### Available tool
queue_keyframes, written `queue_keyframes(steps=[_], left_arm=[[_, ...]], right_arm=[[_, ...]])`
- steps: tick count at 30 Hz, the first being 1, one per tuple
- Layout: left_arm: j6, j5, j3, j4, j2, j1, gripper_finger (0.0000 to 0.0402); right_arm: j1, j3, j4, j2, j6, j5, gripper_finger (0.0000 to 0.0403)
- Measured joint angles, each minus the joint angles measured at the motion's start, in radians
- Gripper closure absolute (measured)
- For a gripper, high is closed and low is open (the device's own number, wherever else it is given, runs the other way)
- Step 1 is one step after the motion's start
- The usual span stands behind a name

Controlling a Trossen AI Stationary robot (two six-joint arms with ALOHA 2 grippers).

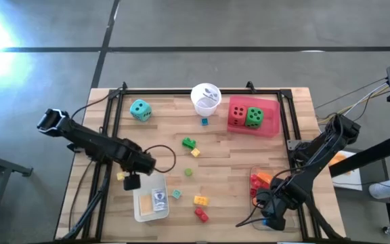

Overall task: Pick & Place Toys
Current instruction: Put the light yellow game piece into the transparent bin

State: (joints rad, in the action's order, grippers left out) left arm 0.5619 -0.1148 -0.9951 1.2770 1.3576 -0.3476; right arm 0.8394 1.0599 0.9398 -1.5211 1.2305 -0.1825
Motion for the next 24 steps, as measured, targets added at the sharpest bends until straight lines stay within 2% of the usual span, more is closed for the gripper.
queue_keyframes(steps=[9,17,24], left_arm=[[0.275,-0.028,0.146,-0.005,-0.179,-0.092,0.0106],[0.461,-0.045,0.248,-0.105,-0.178,-0.281,0.0107],[0.536,-0.035,0.331,-0.181,-0.178,-0.360,0.0107]], right_arm=[[0.000,0.000,-0.002,0.000,0.000,0.003,0.0069],[0.000,0.000,-0.005,0.000,0.014,0.003,0.0069],[-0.003,0.000,-0.006,0.000,0.019,0.003,0.0069]])
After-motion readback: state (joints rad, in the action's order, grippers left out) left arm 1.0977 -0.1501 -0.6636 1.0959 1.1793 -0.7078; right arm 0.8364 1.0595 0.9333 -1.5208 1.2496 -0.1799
